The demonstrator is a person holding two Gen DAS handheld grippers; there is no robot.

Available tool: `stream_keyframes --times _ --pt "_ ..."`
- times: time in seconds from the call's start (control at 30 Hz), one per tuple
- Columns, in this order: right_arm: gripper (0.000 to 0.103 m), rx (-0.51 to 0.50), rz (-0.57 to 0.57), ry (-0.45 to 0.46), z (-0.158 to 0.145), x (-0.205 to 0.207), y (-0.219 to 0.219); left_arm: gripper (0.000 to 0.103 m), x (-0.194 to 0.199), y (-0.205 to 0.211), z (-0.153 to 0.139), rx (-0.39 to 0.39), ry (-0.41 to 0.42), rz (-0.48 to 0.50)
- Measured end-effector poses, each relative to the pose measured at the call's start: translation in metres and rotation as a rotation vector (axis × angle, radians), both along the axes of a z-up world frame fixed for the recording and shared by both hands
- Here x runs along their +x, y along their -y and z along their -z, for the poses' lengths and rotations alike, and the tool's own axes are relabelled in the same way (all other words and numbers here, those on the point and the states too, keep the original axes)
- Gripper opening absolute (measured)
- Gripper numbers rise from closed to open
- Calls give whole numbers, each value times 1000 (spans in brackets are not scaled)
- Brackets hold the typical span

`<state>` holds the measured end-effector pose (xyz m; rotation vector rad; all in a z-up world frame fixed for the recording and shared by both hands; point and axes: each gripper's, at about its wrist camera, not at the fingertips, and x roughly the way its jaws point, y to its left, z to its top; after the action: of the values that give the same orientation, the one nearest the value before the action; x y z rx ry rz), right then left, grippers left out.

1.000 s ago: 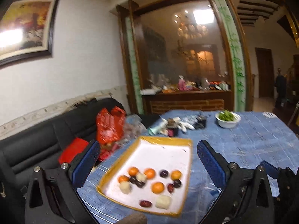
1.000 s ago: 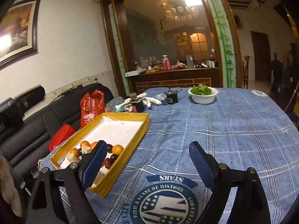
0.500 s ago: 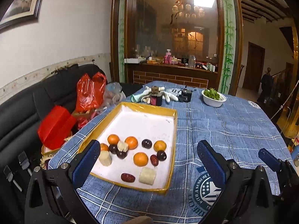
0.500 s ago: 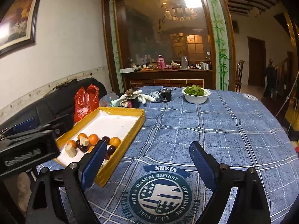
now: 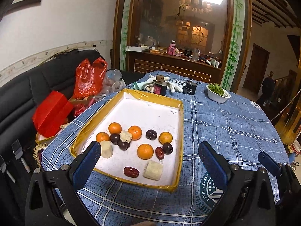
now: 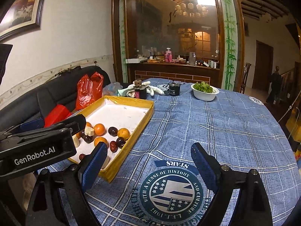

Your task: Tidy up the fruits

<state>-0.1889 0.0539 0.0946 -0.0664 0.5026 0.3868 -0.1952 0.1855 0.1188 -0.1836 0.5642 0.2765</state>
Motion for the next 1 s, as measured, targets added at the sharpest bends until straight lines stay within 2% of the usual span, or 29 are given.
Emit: stream_keyframes --times 0.37,1.0 --pt "94 -44 -38 0 2 1 -17 103 7 -11 7 -36 -23 -2" --pt "94 -35 -32 -15 5 2 -18 103 10 -10 9 -34 -28 1"
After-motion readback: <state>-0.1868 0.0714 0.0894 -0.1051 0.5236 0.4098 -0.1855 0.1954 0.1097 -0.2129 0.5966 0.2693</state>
